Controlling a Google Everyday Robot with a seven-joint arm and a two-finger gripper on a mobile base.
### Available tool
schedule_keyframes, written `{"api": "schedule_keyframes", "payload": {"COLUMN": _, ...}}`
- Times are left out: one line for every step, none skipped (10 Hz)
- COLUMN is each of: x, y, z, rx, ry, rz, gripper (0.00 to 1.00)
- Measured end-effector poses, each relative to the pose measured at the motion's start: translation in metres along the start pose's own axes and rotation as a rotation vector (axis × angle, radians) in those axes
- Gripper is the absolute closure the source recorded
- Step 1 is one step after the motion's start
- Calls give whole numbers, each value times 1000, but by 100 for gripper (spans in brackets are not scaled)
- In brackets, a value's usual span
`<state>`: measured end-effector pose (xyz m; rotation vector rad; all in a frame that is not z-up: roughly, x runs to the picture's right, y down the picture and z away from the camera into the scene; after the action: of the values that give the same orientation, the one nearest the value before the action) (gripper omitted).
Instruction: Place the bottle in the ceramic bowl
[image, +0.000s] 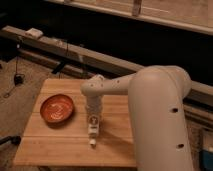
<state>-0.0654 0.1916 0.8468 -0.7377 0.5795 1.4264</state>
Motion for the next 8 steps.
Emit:
{"api": "schedule_keyframes", "payload": {"x": 0, "y": -1, "z": 1, "rx": 0, "ry": 1, "rz": -2, "gripper": 87}}
{"api": "schedule_keyframes", "payload": {"x": 1, "y": -4, "z": -3, "rx": 5, "ry": -5, "rz": -8, "gripper": 97}}
{"api": "schedule_keyframes", "payload": {"x": 1, "y": -5, "z": -14, "rx": 7, "ry": -18, "rz": -16, "gripper": 100}}
{"api": "schedule_keyframes", "payload": {"x": 1, "y": -5, "z": -26, "rx": 9, "ry": -29, "rz": -27, "gripper": 100}}
{"api": "schedule_keyframes", "payload": {"x": 0, "y": 2, "z": -49, "rx": 10, "ry": -45, "rz": -56, "gripper": 100}}
{"api": "schedule_keyframes", "payload": {"x": -1, "y": 11, "z": -71, "rx": 13, "ry": -58, "rz": -91, "gripper": 100}}
{"api": "schedule_keyframes", "payload": {"x": -3, "y": 25, "z": -94, "rx": 16, "ry": -73, "rz": -139, "gripper": 100}}
{"api": "schedule_keyframes", "payload": {"x": -6, "y": 37, "z": -107, "rx": 20, "ry": -79, "rz": -178, "gripper": 100}}
